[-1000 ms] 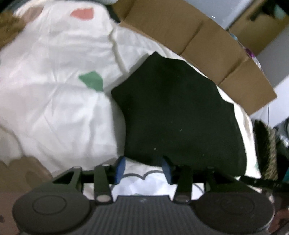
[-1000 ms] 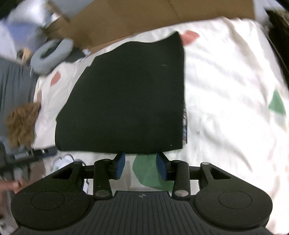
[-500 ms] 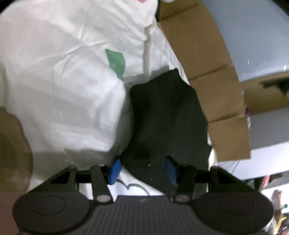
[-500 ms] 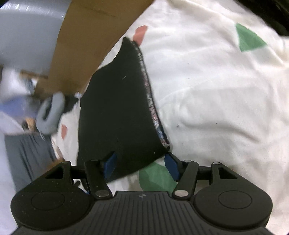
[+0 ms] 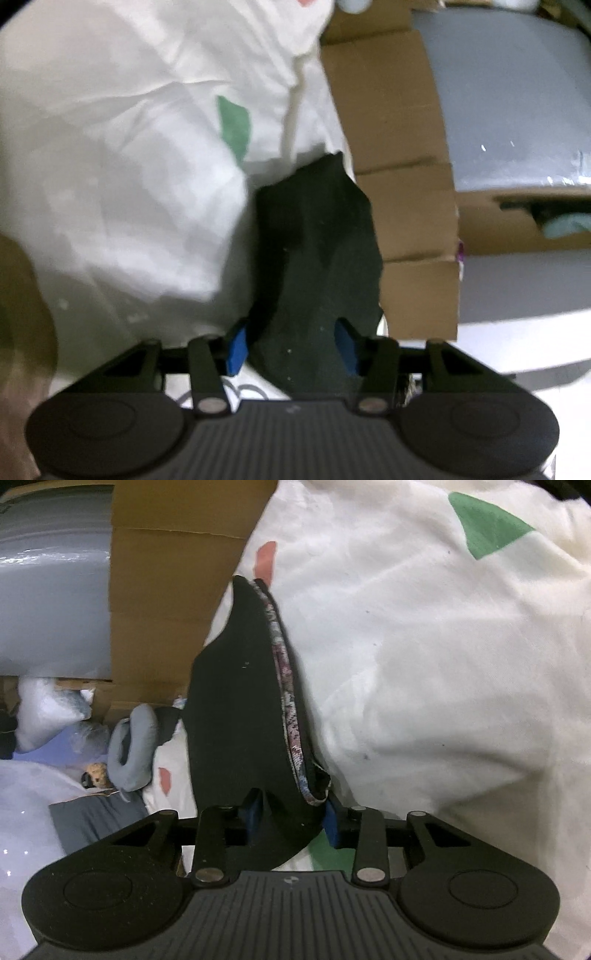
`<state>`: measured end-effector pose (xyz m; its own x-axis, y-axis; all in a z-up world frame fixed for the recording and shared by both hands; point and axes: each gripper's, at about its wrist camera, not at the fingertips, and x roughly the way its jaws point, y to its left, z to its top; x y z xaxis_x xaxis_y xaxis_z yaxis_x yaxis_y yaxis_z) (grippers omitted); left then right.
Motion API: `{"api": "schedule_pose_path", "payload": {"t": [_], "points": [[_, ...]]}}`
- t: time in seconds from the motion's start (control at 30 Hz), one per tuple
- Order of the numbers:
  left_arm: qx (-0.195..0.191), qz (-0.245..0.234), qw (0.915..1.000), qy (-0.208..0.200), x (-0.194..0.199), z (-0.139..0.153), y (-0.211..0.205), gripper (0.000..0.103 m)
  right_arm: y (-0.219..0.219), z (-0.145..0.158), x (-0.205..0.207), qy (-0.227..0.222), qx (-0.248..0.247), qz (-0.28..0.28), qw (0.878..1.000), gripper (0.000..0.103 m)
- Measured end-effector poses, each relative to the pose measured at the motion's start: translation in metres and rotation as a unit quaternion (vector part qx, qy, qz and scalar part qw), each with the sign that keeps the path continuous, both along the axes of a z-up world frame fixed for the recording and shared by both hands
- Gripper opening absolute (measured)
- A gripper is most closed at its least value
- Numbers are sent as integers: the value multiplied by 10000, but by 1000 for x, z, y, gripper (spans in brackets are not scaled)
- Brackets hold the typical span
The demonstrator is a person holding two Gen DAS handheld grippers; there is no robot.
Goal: Fold clothes
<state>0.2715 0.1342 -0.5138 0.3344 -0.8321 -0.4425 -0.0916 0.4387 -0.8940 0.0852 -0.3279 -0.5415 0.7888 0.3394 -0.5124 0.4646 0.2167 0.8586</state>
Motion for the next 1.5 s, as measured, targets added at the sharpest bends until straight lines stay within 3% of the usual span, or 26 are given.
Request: {"api": "schedule_pose_path", "payload": {"t": [0.2,0.33,0.4,0.43,0.5,0.6,0.97,1.5], "points": [[34,-183,9998,-64,7,-9,-13,51,4,-7,5,53,60,116,9999,39],[41,-313,9995,-87,11,-11,-17,40,3,-11,12,3,87,137,9999,39],[112,-315,9993,-136,11,-10,-15,10,1,-13,14,-19,91,115,9999,38],[151,-246,9994,-181,10,-8,-13,10,1,-13,15,-20,86,113,9999,36],[229,-109,9993,-270,8,-5,-7,8,1,-12,15,-9,49,161,9999,16],[360,-156,9984,-401,7,4,-7,7,2,-8,15,-47,-3,255,9997,13],[494,13,9971,-583,4,38,17,6,17,4,16,-184,97,674,9975,10],[960,371,9942,-313,-41,58,88,6,82,10,30,-214,172,1848,9824,9]]}}
